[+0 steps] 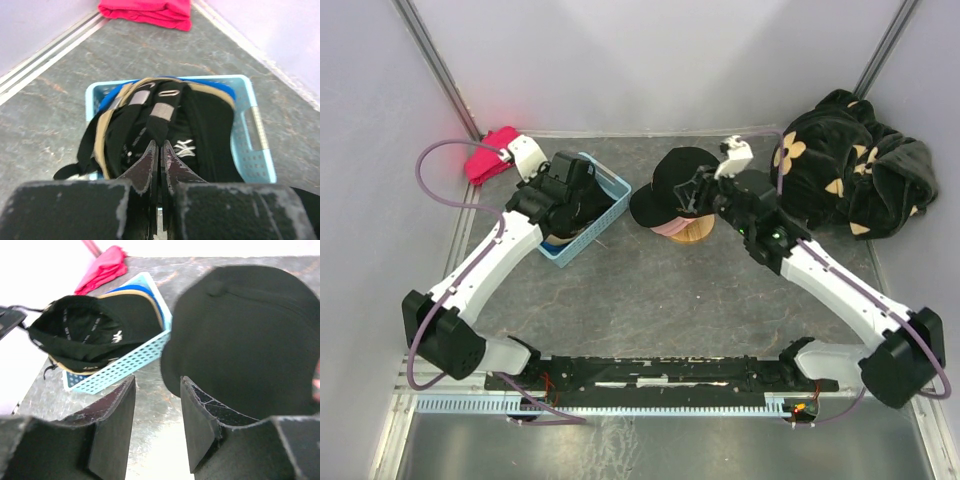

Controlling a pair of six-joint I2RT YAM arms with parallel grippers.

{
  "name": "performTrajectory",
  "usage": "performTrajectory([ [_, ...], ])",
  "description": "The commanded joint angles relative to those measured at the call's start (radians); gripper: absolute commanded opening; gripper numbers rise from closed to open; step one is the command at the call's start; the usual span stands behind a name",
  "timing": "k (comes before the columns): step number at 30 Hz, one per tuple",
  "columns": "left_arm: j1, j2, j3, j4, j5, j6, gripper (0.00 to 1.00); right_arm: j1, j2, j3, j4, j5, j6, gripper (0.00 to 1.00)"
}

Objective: Stack the hats
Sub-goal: Pick up the hat from the bin.

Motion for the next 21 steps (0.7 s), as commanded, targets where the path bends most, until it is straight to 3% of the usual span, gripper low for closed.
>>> performTrajectory([
  [1,0.002,-0.01,0.073,0.207,0.076,0.196,0.03,0.075,0.121,0.149,0.019,-0.101,-0.174,0.5],
  [6,0.003,0.01,0.113,0.273,0.146,0.31,0.03,0.146,0.275,0.288,0.045,-0.153,-0.278,0.51],
  [21,0.003,-0.046,0.039,0.479,0.28,0.525,0.03,0.208,0.696,0.648,0.16,-0.398,-0.328,0.52],
])
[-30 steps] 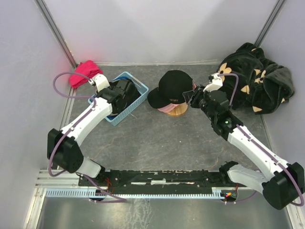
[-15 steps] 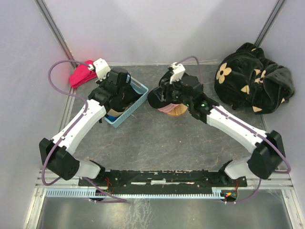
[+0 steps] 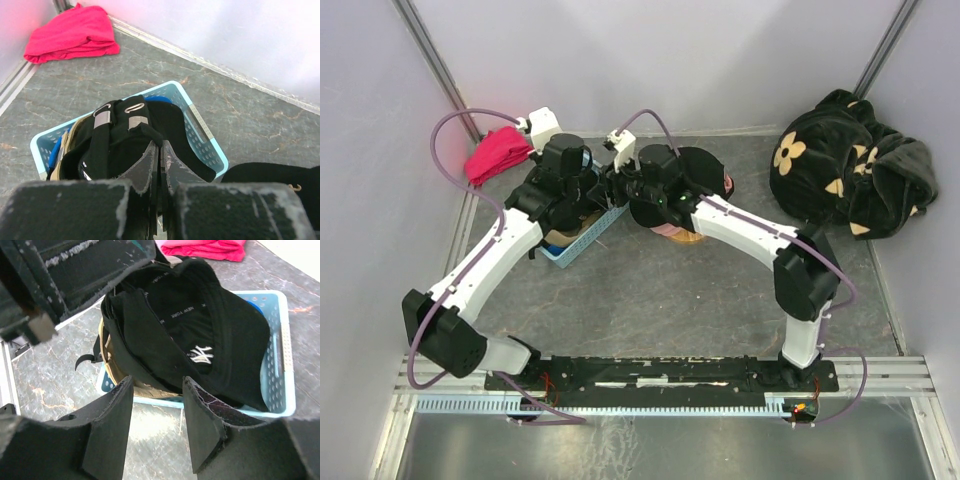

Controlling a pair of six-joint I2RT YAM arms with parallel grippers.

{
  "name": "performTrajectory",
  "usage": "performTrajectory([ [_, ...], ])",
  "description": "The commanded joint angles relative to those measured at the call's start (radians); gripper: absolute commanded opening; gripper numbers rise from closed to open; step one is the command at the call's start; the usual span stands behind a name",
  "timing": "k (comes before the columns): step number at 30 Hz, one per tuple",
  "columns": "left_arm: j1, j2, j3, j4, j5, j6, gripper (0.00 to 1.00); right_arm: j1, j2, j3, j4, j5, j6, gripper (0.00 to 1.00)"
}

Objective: Stack the hats
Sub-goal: Pick up the hat from the bin.

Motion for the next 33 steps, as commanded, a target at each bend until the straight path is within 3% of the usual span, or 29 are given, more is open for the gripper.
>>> performTrajectory([
  [1,0.004,-0.067,-0.019,0.14,0.052,0.104,0.03,0.005,0.045,0.096,0.095,-0.092,-0.027,0.53],
  [20,0.003,-0.158,-0.128,0.232,0.224,0.177,0.03,0.001,0.186,0.209,0.18,-0.238,-0.063,0.58],
  [33,0.004,-0.176,-0.156,0.209,0.246,0.204,0.03,-0.044,0.151,0.199,0.211,-0.24,-0.108,0.61],
])
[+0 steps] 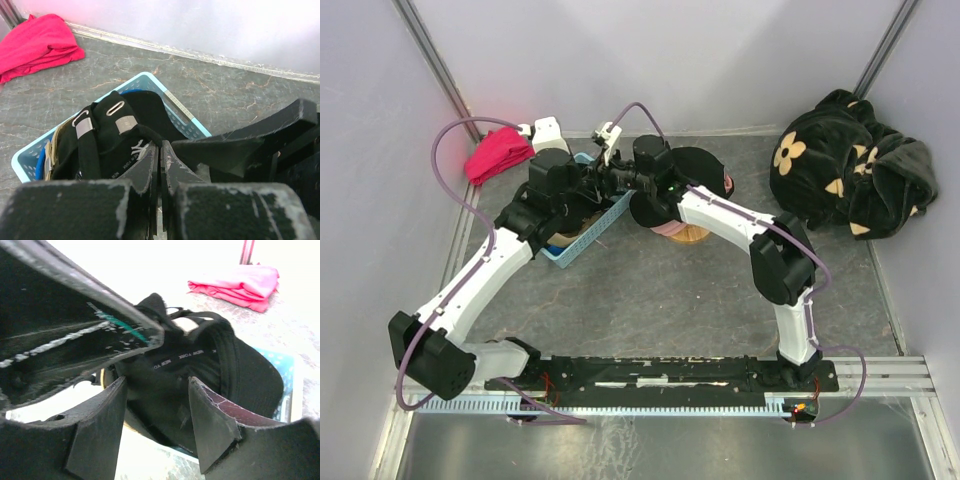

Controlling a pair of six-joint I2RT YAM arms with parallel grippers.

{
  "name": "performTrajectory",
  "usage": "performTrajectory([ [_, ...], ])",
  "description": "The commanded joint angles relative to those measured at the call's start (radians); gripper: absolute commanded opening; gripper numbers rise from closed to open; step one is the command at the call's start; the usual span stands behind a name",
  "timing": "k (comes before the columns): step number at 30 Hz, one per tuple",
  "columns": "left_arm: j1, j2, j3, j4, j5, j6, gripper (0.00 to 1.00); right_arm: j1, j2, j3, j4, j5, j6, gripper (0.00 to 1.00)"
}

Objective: Stack the hats
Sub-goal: Pick up the hat from the bin.

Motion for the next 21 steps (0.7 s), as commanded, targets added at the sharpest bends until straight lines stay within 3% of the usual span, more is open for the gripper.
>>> performTrajectory([
  [1,-0.005,-0.05,-0.005,0.067,0.01,0.05,0.03,-0.02,-0.04,0.035,0.051,-0.024,-0.039,0.61],
  [7,-0.005,-0.057,-0.014,0.069,-0.023,0.054,0.03,-0.022,-0.108,-0.05,0.075,-0.028,-0.06,0.63],
  [21,-0.004,-0.051,-0.022,0.109,0.046,0.074,0.03,-0.029,0.045,0.153,-0.009,-0.209,0.006,0.63],
])
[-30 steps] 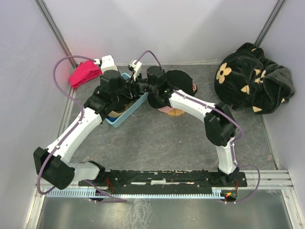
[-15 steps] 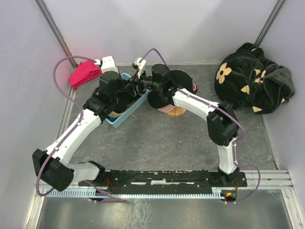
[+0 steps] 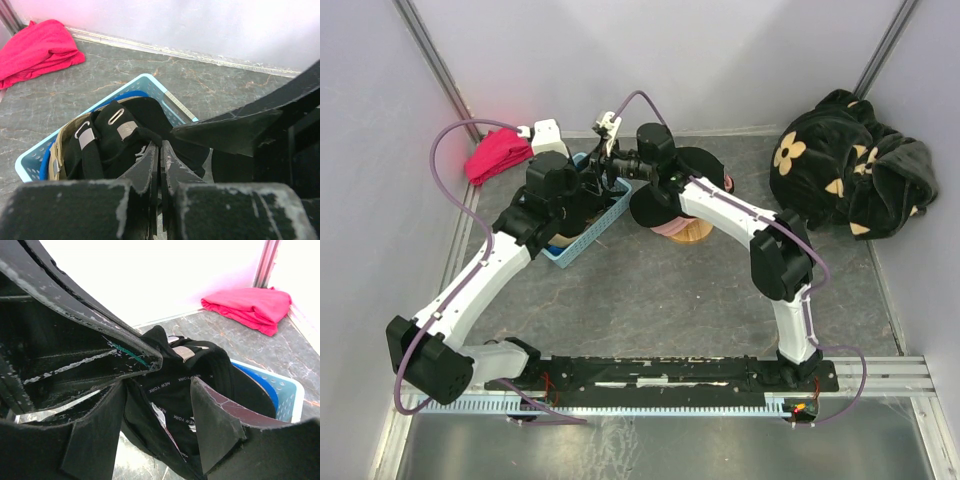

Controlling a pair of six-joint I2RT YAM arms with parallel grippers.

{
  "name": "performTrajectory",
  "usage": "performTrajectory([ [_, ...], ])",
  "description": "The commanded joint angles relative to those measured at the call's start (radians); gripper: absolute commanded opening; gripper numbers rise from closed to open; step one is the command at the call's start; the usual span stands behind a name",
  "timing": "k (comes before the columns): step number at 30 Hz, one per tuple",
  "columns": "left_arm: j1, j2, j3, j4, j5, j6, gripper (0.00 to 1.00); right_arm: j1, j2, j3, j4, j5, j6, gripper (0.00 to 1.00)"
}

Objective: Stack the hats
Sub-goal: Pick up the hat from the bin.

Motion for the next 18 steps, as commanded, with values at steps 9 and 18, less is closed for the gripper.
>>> performTrajectory([
  [9,-0.002,-0.016,0.015,0.107,0.002,0.039,0.03,0.002,0.027,0.03,-0.007,-0.102,0.02,0.57],
  [18,0.006,-0.014,-0.002,0.115,-0.045,-0.017,0.03,0.002,0.046,0.056,-0.012,-0.104,0.032,0.02],
])
